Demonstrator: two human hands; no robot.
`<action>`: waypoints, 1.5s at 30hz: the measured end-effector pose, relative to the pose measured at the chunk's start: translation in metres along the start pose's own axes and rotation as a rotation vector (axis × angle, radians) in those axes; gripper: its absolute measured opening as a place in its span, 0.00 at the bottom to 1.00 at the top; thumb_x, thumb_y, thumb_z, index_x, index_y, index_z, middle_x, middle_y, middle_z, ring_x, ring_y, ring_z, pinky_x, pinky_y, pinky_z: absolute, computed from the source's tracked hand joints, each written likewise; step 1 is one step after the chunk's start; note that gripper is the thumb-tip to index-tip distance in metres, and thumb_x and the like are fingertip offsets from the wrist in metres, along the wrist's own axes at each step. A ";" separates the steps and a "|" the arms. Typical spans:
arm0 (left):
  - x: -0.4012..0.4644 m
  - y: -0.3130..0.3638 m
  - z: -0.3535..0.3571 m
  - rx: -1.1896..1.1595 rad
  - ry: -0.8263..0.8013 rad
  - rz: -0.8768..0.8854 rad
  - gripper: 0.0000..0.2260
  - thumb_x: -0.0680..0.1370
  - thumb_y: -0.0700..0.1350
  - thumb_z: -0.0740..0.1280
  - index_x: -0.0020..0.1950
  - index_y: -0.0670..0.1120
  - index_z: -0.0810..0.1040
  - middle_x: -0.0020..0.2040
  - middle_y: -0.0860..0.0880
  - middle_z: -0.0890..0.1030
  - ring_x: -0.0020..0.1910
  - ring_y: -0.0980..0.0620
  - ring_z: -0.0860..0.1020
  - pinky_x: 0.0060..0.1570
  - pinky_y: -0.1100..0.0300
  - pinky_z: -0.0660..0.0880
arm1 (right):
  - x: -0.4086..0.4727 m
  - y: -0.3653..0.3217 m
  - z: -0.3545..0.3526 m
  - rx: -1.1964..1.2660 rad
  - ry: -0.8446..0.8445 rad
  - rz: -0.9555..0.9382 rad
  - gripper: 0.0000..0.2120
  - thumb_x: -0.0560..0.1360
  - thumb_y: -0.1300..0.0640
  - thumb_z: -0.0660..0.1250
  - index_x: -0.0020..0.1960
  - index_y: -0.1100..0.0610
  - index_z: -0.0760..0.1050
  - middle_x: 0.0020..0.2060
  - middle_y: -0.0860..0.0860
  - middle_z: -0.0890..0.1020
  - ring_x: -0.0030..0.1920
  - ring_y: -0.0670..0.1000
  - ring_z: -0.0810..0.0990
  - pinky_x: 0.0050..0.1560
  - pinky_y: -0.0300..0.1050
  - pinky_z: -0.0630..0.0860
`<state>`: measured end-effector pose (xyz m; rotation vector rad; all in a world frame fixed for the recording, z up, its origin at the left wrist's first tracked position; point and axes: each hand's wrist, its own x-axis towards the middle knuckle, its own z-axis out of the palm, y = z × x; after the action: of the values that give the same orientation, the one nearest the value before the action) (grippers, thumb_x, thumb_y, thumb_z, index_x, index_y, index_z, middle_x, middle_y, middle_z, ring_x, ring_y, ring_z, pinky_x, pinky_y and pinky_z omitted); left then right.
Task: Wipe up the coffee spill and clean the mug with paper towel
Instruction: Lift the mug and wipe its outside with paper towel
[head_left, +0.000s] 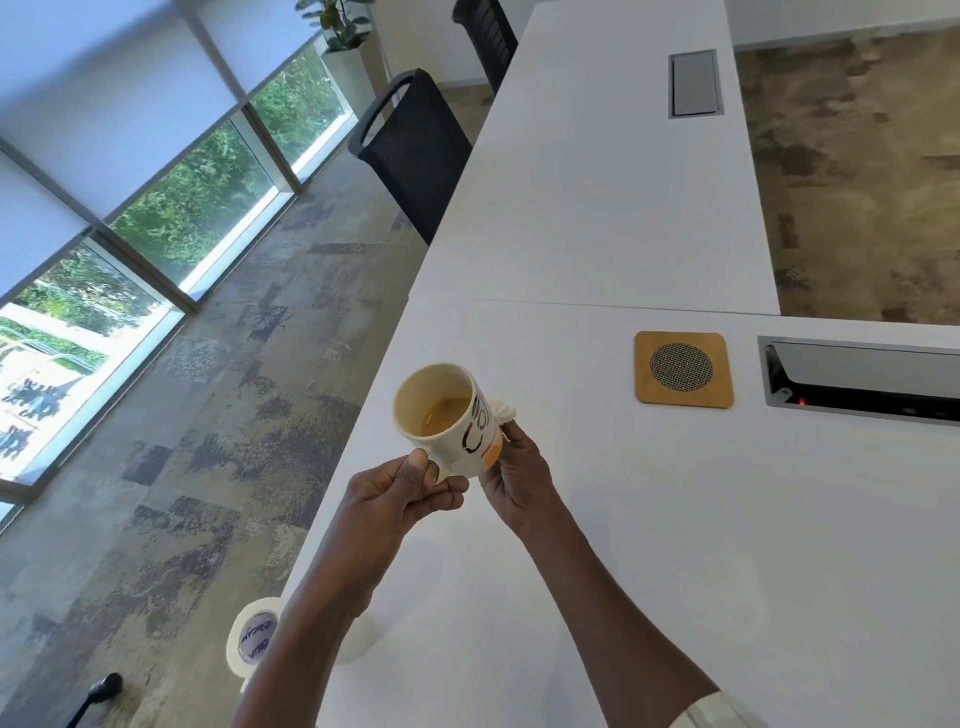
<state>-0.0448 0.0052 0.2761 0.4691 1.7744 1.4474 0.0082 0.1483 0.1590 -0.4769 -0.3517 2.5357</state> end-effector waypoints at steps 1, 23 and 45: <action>-0.001 0.000 -0.001 -0.001 0.004 -0.001 0.17 0.79 0.57 0.64 0.35 0.50 0.81 0.49 0.38 0.87 0.54 0.42 0.86 0.63 0.45 0.76 | 0.000 0.000 -0.003 -0.009 -0.006 -0.003 0.14 0.69 0.67 0.71 0.54 0.61 0.83 0.54 0.57 0.85 0.55 0.53 0.84 0.52 0.43 0.81; -0.004 0.013 -0.001 -0.028 -0.031 0.006 0.18 0.79 0.55 0.62 0.37 0.50 0.85 0.50 0.38 0.87 0.52 0.44 0.86 0.56 0.58 0.81 | 0.004 0.027 0.007 -0.072 -0.072 0.106 0.21 0.81 0.63 0.59 0.73 0.66 0.64 0.71 0.70 0.66 0.72 0.69 0.64 0.73 0.67 0.59; 0.003 0.000 -0.011 -0.075 0.135 0.001 0.14 0.77 0.54 0.67 0.39 0.49 0.88 0.46 0.39 0.88 0.52 0.44 0.87 0.54 0.57 0.83 | -0.015 0.019 -0.024 -0.172 -0.243 0.393 0.14 0.78 0.68 0.62 0.63 0.67 0.76 0.58 0.61 0.82 0.58 0.59 0.82 0.56 0.49 0.80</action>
<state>-0.0548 -0.0003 0.2755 0.3402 1.8169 1.5726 0.0212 0.1284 0.1346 -0.3255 -0.6230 2.9710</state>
